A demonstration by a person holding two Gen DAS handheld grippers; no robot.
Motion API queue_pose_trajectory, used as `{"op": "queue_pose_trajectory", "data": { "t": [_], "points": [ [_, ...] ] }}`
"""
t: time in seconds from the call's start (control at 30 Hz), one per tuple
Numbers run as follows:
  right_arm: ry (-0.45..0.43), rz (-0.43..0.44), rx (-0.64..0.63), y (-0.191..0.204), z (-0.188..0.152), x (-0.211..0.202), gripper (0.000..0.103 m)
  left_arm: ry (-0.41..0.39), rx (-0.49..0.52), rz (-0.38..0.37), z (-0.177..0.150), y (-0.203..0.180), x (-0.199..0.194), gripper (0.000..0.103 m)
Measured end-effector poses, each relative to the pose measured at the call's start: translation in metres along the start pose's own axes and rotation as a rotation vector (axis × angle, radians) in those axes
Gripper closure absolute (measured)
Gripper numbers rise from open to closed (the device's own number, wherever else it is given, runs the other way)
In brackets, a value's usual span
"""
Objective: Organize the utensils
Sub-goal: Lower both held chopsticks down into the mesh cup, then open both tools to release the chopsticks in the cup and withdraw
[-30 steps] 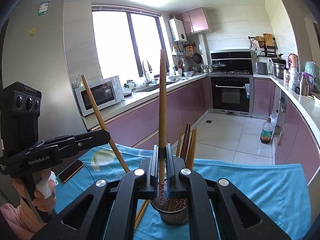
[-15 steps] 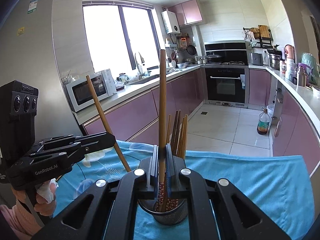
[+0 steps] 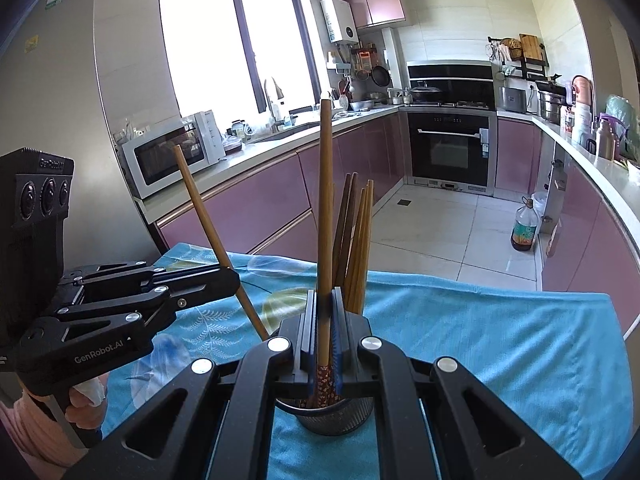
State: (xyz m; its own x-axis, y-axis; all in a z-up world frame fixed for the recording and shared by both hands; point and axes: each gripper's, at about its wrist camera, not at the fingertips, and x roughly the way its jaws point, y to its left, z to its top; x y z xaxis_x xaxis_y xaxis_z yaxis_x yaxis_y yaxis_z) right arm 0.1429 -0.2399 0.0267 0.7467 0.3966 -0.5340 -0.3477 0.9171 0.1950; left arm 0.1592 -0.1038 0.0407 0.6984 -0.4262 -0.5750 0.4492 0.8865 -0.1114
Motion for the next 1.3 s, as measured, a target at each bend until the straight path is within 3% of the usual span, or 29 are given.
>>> {"op": "queue_pose_trajectory", "data": {
  "t": [0.37, 1.3],
  "points": [
    [0.050, -0.016, 0.001, -0.006, -0.003, 0.015, 0.097, 0.061, 0.004, -0.003, -0.004, 0.004, 0.026, 0.095],
    [0.066, -0.036, 0.055, -0.016, -0.003, 0.030, 0.095, 0.089, -0.017, 0.008, 0.000, 0.014, 0.054, 0.095]
  ]
}}
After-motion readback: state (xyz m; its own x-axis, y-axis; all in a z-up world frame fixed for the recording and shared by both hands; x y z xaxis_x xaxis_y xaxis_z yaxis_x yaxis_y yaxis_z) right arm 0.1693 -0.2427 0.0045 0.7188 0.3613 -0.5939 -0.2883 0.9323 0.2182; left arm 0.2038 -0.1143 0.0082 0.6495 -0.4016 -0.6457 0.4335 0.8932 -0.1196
